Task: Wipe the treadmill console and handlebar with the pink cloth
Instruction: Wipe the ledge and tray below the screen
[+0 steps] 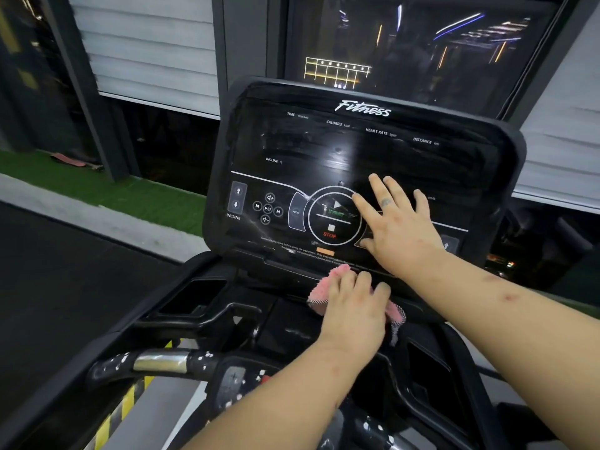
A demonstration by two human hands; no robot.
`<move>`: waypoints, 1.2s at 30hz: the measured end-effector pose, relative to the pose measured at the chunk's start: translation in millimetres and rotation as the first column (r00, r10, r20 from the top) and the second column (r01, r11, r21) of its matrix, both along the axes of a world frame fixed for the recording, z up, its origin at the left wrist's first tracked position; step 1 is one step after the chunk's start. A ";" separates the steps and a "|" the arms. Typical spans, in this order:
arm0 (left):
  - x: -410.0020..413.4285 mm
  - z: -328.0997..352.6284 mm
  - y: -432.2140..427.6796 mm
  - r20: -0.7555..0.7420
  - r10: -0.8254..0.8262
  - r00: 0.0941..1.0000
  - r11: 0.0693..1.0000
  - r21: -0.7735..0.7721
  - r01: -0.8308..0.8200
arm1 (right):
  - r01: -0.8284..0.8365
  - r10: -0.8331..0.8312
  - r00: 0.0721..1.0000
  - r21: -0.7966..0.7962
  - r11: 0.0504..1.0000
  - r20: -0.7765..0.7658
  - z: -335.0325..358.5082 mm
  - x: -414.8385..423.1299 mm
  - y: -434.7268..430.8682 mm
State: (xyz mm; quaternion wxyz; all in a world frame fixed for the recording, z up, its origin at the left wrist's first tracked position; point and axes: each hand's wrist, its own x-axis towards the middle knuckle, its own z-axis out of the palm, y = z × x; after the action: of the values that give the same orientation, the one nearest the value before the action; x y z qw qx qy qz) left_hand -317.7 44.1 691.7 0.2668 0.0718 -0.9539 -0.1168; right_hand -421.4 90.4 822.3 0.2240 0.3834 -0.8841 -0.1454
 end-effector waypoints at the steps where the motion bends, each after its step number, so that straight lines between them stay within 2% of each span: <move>1: -3.3 0.6 5.9 0.004 0.000 1.000 1.000 0.002 0.000 | 0.000 0.000 1.000 -0.003 1.000 0.007 0.1 -0.6 0.3; 7: -7.8 0.9 11.6 -0.019 -0.021 1.000 1.000 -0.007 0.021 | -0.003 0.004 1.000 -0.019 1.000 0.020 -0.7 -1.5 -0.7; 15: 5.4 10.5 -30.8 -0.023 -0.043 0.999 0.999 -0.021 0.043 | -0.005 0.005 1.000 -0.023 1.000 0.021 -0.1 -1.5 0.8; 21: 23.5 22.2 -86.4 0.045 0.009 0.999 0.997 -0.075 -0.006 | -0.007 0.008 0.999 -0.022 1.000 0.032 -0.8 -3.2 1.2; 24: 26.9 22.1 -97.1 0.078 0.039 0.996 0.998 -0.052 -0.035 | -0.013 0.014 0.999 -0.032 0.999 0.041 -0.7 -3.9 1.4; 29: 22.2 16.9 -68.7 0.075 0.016 0.997 0.999 0.039 -0.019 | -0.019 0.021 0.998 -0.040 0.999 0.051 -0.8 -4.4 1.6; 36: -8.2 6.7 3.9 -0.001 -0.076 0.997 0.994 0.075 0.076 | -0.033 0.035 0.998 -0.034 0.999 0.052 -2.5 -6.1 2.0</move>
State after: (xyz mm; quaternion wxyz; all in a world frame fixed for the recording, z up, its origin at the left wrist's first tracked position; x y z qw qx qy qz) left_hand -325.8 48.0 698.4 0.2586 0.0452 -0.9512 -0.1625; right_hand -427.5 92.4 819.8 0.2097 0.3982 -0.8854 -0.1168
